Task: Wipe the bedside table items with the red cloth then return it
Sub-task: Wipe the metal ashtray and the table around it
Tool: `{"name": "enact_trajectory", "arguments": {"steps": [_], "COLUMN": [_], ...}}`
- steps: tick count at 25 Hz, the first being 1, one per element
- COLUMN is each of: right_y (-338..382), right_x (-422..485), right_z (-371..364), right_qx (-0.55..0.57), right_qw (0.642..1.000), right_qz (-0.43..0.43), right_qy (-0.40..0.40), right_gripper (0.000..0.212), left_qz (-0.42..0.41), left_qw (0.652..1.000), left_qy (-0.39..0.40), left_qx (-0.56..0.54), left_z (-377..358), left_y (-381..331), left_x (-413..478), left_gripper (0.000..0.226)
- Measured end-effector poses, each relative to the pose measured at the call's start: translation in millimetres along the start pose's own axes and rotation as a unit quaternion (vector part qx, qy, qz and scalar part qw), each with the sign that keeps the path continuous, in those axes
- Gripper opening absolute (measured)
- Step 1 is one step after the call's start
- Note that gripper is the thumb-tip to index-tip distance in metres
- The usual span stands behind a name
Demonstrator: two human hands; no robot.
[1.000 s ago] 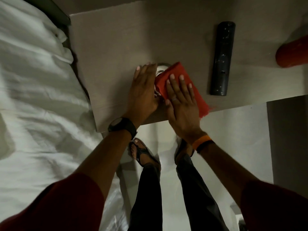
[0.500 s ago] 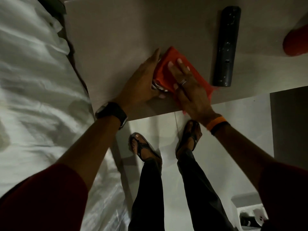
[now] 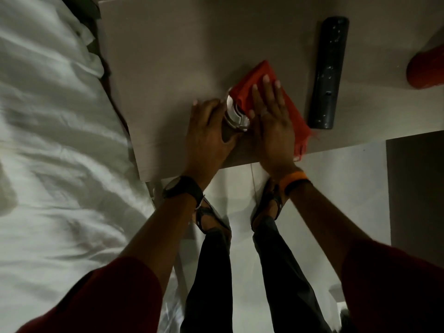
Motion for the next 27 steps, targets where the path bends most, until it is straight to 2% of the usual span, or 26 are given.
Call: {"name": "enact_trajectory", "arguments": {"steps": [2,3,5,7,8,12,15,17,19,21,23,27], "right_y": [-7.3,-9.3,-10.2,-9.5,-8.7,-3.2,-5.5,-11.6,-17.6,-14.9,-15.5,-1.9], "right_x": [27.3,28.8,16.0,6.0,10.8,37.8,32.1,15.5,-10.7,-41.2,-58.2,-61.2], "right_z": [4.8,4.5,3.1,4.0,5.8,11.0,10.6,15.6,13.4,3.0,-5.5,5.1], "right_qx": [0.038,0.040,0.028,0.026,0.030,0.084,0.127,0.141,0.122,0.032,-0.037,-0.036], "right_qw": [0.999,0.999,0.999,0.998,0.998,0.996,0.991,0.987,0.990,0.999,0.997,0.994], "right_qz": [-0.022,-0.013,0.017,0.028,0.021,-0.021,-0.039,-0.059,-0.055,0.006,0.061,0.104], "right_qy": [-0.004,0.004,0.032,0.048,0.044,0.019,-0.010,-0.041,-0.050,-0.026,-0.013,-0.025], "right_gripper": [0.050,0.050,0.050,0.050,0.050,0.045,0.042,0.042,0.043,0.049,0.056,0.049], "left_qz": [0.011,0.023,0.035,0.017,0.016,0.061,0.056,0.056,0.051,0.027,0.000,-0.003], "left_qw": [1.000,0.999,0.994,0.982,0.980,0.978,0.985,0.988,0.993,0.998,0.999,0.996], "left_qy": [-0.018,-0.007,0.066,0.138,0.149,0.098,0.092,0.097,0.073,0.034,0.038,0.085], "left_qx": [-0.015,-0.032,-0.082,-0.127,-0.132,-0.175,-0.132,-0.103,-0.077,-0.050,-0.025,-0.004], "left_z": [1.9,1.2,-7.9,-17.0,-19.0,-15.9,-13.4,-11.1,1.1,20.5,30.5,23.3], "left_y": [-1.1,-1.4,-5.3,-12.2,-12.1,-3.3,-2.9,-0.9,10.0,24.3,32.6,28.4], "left_x": [-2.1,4.1,19.1,28.8,30.3,31.5,35.6,32.5,29.1,28.4,28.9,24.9], "left_gripper": [0.075,0.082,0.100,0.105,0.108,0.124,0.132,0.131,0.119,0.104,0.101,0.106]}}
Point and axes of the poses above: each hand's wrist, its own x-axis towards the middle knuckle, its own z-axis out of the back of the hand, y = z × x, the point moved 8 cm from there along x, towards the middle knuckle, and after that the axes turned 6 degrees about -x, right-handed, at the moved point
